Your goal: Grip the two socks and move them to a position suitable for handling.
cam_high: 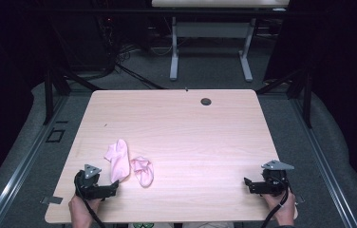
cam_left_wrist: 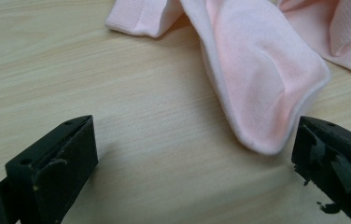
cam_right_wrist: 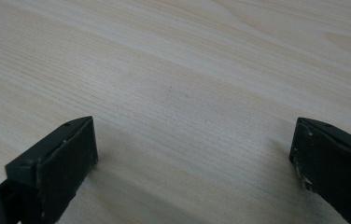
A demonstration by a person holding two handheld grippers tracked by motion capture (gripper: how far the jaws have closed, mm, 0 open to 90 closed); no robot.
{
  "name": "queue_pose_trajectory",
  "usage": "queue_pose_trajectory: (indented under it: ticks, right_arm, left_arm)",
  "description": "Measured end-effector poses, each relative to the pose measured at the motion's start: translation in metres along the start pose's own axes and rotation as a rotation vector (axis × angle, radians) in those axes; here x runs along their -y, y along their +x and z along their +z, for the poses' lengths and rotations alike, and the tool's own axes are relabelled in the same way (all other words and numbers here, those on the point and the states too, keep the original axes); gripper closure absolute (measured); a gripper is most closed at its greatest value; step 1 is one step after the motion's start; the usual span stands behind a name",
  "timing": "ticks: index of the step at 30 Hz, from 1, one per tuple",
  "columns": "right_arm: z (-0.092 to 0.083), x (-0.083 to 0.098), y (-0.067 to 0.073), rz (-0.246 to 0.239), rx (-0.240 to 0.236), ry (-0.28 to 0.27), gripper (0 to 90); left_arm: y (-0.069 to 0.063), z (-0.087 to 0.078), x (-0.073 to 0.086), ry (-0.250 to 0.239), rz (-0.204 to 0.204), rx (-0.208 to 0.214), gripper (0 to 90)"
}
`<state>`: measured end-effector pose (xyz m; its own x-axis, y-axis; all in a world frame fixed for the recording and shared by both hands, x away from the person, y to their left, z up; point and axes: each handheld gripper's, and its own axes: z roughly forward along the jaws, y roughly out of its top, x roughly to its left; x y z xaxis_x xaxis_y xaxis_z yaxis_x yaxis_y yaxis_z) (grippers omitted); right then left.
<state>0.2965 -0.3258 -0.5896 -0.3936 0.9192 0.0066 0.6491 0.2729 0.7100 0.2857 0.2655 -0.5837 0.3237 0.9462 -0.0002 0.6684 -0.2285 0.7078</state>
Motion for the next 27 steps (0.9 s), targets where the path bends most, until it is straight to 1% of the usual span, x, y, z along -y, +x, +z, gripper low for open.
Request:
queue_pose_trajectory:
  ticks: [2, 4, 5, 6, 8, 9, 10, 11, 12, 13, 14, 15, 16, 17, 18, 19, 20, 21, 22, 23, 24, 25, 26, 27]
  right_arm:
    - [0.000, 0.000, 0.000, 0.002, 0.004, -0.001, 0.2]
    - [0.000, 0.000, 0.000, 0.004, 0.004, -0.002, 0.2]
    - [0.000, 0.000, 0.000, 0.004, 0.004, -0.002, 0.2]
    - [0.000, 0.000, 0.000, 0.004, 0.004, -0.004, 0.4]
    - [0.000, 0.000, 0.000, 0.002, 0.004, 0.000, 0.5]
    - [0.000, 0.000, 0.000, 0.002, 0.004, 0.000, 0.5]
    - [0.000, 0.000, 0.000, 0.003, 0.004, 0.000, 0.6]
    - [0.000, 0.000, 0.000, 0.003, 0.004, 0.000, 0.6]
    - [0.000, 0.000, 0.000, 0.004, 0.004, -0.001, 0.8]
    - [0.000, 0.000, -0.001, 0.002, 0.006, -0.004, 1.1]
    - [0.000, 0.000, 0.000, 0.006, 0.006, -0.008, 1.2]
    - [0.000, 0.000, 0.000, 0.006, 0.006, -0.008, 1.2]
    - [0.000, 0.000, 0.000, 0.007, 0.006, -0.008, 1.3]
    - [0.000, 0.000, 0.000, 0.007, 0.006, -0.008, 1.3]
    - [0.000, 0.001, 0.000, 0.008, 0.009, -0.011, 1.5]
    - [0.000, 0.001, 0.000, 0.008, 0.009, -0.011, 1.5]
    - [0.000, 0.001, 0.000, 0.009, 0.008, -0.011, 1.5]
    - [0.000, 0.001, 0.000, 0.009, 0.009, -0.011, 1.7]
    - [-0.001, 0.001, -0.001, 0.008, 0.008, -0.009, 1.9]
    - [-0.001, 0.001, -0.001, 0.008, 0.008, -0.009, 1.9]
    - [-0.001, 0.001, 0.000, 0.011, 0.012, -0.011, 2.1]
    - [-0.001, 0.001, 0.000, 0.012, 0.012, -0.012, 2.1]
    - [-0.001, 0.001, 0.000, 0.012, 0.013, -0.012, 2.2]
    - [-0.001, 0.001, 0.000, 0.013, 0.013, -0.012, 2.2]
  left_arm:
    - [0.001, -0.010, -0.004, -0.013, -0.004, 0.011, 0.0]
    - [0.000, -0.019, -0.011, -0.024, 0.010, 0.021, 0.0]
    - [0.000, -0.019, -0.011, -0.024, 0.010, 0.021, 0.0]
    - [-0.004, -0.026, -0.019, -0.035, 0.028, 0.038, 0.0]
    - [-0.009, -0.031, -0.028, -0.036, 0.048, 0.071, 0.0]
    - [-0.009, -0.031, -0.028, -0.036, 0.048, 0.071, 0.0]
    - [-0.015, -0.033, -0.037, -0.032, 0.079, 0.096, 0.0]
    - [-0.018, -0.033, -0.041, -0.028, 0.090, 0.111, 0.0]
    - [-0.021, -0.033, -0.045, -0.028, 0.099, 0.128, 0.0]
    - [-0.021, -0.033, -0.045, -0.028, 0.099, 0.128, 0.0]
    - [-0.027, -0.030, -0.053, -0.023, 0.119, 0.165, 0.0]
    - [-0.031, -0.027, -0.056, -0.022, 0.128, 0.178, 0.0]
    - [-0.031, -0.027, -0.056, -0.022, 0.128, 0.178, 0.0]
    - [-0.034, -0.024, -0.060, -0.017, 0.144, 0.188, 0.0]
    - [-0.043, -0.018, -0.067, -0.006, 0.163, 0.205, 0.0]
    - [-0.043, -0.018, -0.067, -0.006, 0.163, 0.205, 0.0]
    - [-0.047, -0.015, -0.070, -0.003, 0.179, 0.213, 0.0]
    - [-0.054, -0.007, -0.077, 0.009, 0.199, 0.226, 0.0]
    - [-0.057, -0.003, -0.080, 0.010, 0.206, 0.234, 0.0]
    - [-0.057, -0.003, -0.080, 0.010, 0.206, 0.234, 0.0]
    - [-0.063, 0.005, -0.085, 0.034, 0.224, 0.253, 0.0]
    - [-0.063, 0.005, -0.085, 0.034, 0.224, 0.253, 0.0]
    - [-0.067, 0.012, -0.089, 0.058, 0.241, 0.256, 0.0]
    - [-0.069, 0.016, -0.091, 0.068, 0.244, 0.257, 0.0]
